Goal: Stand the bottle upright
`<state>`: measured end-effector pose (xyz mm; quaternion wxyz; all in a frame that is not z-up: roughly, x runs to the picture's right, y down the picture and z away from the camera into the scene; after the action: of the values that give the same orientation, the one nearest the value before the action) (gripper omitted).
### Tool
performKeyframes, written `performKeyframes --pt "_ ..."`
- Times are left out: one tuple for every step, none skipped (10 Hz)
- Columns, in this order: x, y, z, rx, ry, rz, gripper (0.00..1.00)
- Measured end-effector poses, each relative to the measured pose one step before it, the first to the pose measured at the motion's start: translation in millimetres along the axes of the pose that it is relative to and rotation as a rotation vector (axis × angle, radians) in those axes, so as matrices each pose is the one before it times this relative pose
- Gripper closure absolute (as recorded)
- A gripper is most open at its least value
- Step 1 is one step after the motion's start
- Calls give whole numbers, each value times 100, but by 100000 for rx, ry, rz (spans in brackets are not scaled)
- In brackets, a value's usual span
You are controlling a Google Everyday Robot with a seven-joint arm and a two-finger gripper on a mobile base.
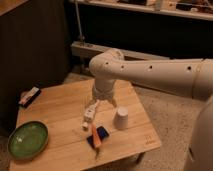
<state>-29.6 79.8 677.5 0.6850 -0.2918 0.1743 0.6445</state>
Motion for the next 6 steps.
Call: performKeyframes --pt "1733 1746 150 -1378 399 -1253 20" --pt "1033 1319 254 -507 92 -468 20" --pt "879 1978 618 -463 370 -469 20" --pt "140 1303 543 62 76 -152 20" --pt "-173 1032 677 1026 -436 146 20" --pt "-209 1586 1606 2880 173 675 20"
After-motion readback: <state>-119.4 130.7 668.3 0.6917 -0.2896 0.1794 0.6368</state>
